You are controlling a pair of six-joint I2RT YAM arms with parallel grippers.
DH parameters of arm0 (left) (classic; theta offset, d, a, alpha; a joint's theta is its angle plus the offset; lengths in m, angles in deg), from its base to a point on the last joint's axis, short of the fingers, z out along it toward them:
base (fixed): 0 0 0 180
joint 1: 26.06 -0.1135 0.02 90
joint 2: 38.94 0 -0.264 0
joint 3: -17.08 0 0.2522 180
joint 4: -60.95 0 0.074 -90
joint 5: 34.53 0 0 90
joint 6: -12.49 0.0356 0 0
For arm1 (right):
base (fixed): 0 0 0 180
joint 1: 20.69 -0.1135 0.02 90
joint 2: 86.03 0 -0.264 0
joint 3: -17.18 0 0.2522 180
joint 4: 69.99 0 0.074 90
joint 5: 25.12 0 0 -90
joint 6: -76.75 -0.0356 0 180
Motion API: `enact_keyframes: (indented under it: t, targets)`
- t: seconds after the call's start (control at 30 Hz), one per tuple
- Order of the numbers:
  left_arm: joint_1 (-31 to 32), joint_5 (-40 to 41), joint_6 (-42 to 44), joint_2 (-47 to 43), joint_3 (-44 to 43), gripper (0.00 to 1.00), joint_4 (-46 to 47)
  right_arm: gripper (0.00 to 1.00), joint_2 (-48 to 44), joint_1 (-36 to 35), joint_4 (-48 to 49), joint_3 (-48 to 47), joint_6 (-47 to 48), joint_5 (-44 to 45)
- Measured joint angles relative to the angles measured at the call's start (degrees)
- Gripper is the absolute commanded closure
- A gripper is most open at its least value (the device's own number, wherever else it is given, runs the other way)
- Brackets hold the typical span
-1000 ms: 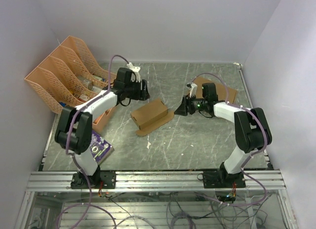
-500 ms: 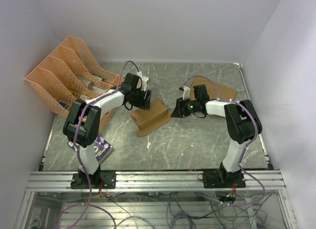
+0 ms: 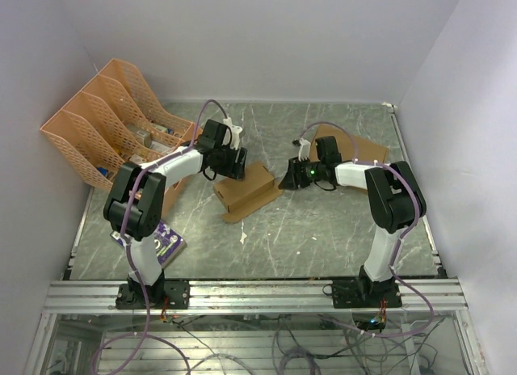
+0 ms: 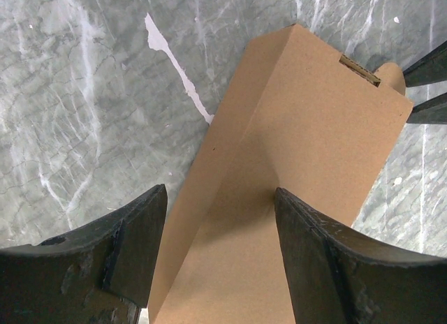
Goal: Fold the paper box
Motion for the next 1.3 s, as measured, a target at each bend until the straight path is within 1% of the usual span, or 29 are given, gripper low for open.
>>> enact_keyframes:
  t: [0.17,0.37,0.6,0.77,0.93,1.0,1.07,1.1,1.13,1.2,1.23,1.3]
  targets:
    - [-0.28,-0.28,0.17,0.07,0.0,0.27,0.0,0.78,-0.09,0.15,1.49,0.42,-0.55,-1.33]
    - [-0.57,-0.74,0.79,0.92,-1.14,0.27,-0.24,0.85,-0.2,0.09,2.29,1.62,-0.72,-1.95]
    - [-0.59,-1.18,1.49,1.2,-1.6,0.27,-0.2,0.85,-1.51,-1.29,2.73,2.93,-0.31,-2.14]
    - [-0.59,-2.1,2.05,2.43,-3.04,0.27,-0.24,0.81,-3.87,-4.59,3.06,3.23,0.92,-2.91]
    - [-0.59,-3.72,4.02,3.08,-3.63,0.27,0.07,0.78,-4.33,-6.91,2.05,3.17,3.48,-5.57]
    - [-0.59,-4.33,5.22,3.41,-4.02,0.27,0.09,0.74,-4.35,-7.52,-0.15,2.75,5.77,-6.67]
    - [-0.42,-4.15,6.21,3.5,-4.48,0.26,0.33,0.67,-4.63,-7.65,-4.28,1.53,9.64,-7.61]
    - [-0.28,-3.74,6.32,3.19,-4.48,0.26,0.72,0.61,-4.96,-7.32,-6.29,0.63,11.82,-8.04]
    - [-0.2,-3.13,6.12,2.71,-4.33,0.26,1.14,0.53,-5.42,-6.88,-7.91,-0.11,13.51,-8.41]
    - [-0.2,-0.83,4.87,-0.24,-3.02,0.27,2.58,0.26,-7.13,-5.22,-10.69,-1.86,16.7,-8.96]
    - [-0.2,0.24,3.87,-2.34,-2.1,0.26,3.17,0.21,-8.04,-4.24,-11.61,-2.95,18.1,-8.98]
    - [-0.39,2.49,0.83,-8.9,1.22,0.25,5.07,0.19,-8.85,-2.8,-13.14,-6.49,20.68,-8.74]
